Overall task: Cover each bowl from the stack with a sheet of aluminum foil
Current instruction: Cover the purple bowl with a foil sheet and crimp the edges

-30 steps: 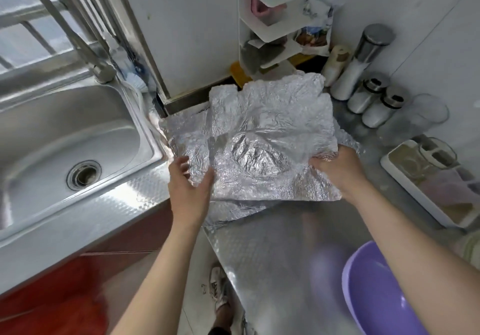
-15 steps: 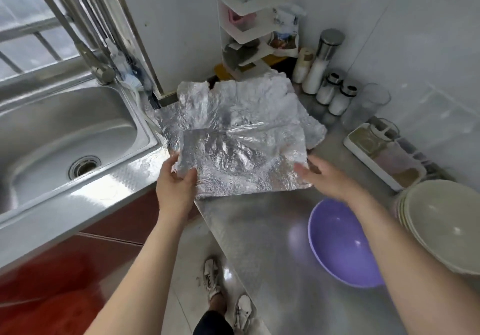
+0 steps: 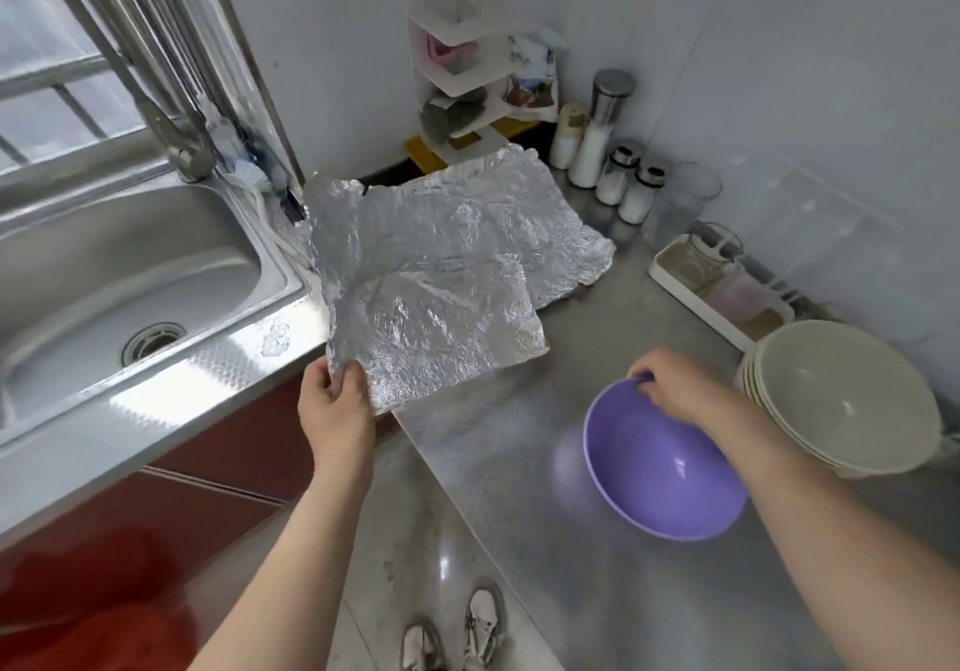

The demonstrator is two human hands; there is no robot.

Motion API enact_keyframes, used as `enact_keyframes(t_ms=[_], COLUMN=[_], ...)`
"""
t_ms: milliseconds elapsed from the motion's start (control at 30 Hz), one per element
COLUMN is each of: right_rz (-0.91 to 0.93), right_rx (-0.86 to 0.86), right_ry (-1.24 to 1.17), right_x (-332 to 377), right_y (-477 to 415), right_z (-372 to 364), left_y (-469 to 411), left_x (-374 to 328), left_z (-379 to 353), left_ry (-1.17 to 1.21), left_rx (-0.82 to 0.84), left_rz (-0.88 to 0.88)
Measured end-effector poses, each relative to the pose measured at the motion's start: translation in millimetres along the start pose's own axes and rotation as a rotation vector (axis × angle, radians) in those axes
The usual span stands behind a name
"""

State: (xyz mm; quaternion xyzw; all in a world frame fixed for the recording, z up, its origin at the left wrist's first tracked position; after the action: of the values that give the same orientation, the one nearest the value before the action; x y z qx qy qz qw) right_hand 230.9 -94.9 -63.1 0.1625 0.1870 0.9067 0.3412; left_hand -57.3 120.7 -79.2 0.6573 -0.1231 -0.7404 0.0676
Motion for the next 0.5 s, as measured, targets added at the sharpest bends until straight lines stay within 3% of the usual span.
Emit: enact_keyframes(t_ms=[167,267,333,500], right_rz=[-0.291,-0.493,-0.604,-0.543], right_rx=[-0.244,-0.370,-0.427,-0.511], right_ry=[-0.302,-0.700,-1.106,-1.653], right_x=[-15,-10,0,15], right_y=[4,9,11,13], right_z=[-7,-17,-23,-30], left_y=[4,8,11,31], left_x=[0,7,15,29], left_z=[8,16,21,29], left_ry=[0.151,0.195,0.197,0.210], left_rx=[-0.004,0.010,0.041,0.137], left_rz=[0.003,0.045,0.093,0.182])
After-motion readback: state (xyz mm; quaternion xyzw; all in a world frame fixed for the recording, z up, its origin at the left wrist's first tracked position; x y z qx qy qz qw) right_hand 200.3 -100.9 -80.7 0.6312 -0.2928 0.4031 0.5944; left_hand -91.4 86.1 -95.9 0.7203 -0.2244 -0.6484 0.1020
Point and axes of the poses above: each hand's wrist, its own y-axis away from the middle knuckle, its own z-axis out of the back of the hand, x = y × z, the point moved 2 cm from there along -y, towards the middle knuckle, and after that the axes turned 5 degrees about z, right-handed, at the moved point
